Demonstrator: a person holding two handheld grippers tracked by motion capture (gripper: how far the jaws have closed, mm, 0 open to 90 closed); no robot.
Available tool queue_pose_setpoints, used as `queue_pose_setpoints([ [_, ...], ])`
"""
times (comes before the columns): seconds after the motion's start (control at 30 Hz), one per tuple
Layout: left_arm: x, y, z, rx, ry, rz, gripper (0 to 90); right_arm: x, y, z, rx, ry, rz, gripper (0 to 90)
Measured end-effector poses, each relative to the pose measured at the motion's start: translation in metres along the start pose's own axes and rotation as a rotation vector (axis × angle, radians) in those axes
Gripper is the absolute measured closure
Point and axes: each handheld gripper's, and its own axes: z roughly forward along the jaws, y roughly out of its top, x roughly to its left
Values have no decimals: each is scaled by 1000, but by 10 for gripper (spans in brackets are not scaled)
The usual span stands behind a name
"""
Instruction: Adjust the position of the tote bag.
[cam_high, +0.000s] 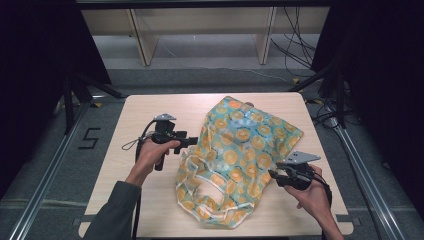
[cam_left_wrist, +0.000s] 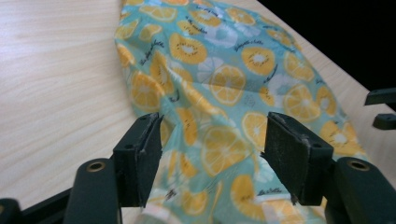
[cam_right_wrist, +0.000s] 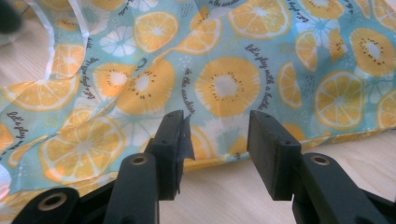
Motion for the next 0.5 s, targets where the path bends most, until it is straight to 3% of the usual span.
queue_pose_setpoints([
  [0.03, 0, 3, 0, 9, 21, 8, 363, -2, 0, 1, -19, 0, -35, 574],
  [0.1, 1, 5, 6, 75, 92, 69, 366, -2, -1, 0, -6, -10, -37, 575],
  [0.17, 3, 3, 17, 138, 123, 95, 363, 0, -1, 1, -8, -8, -35, 576],
  [0.33, 12, -4, 44, 194, 135, 67, 364, 2, -1, 0, -3, 6, -41, 568],
  [0.43, 21, -5, 56, 240, 169, 80, 359, 5, -2, -1, 1, 16, -22, 538],
  [0.5, 27, -6, 66, 215, 167, 36, 329, 8, -3, 0, 10, 20, -14, 515],
])
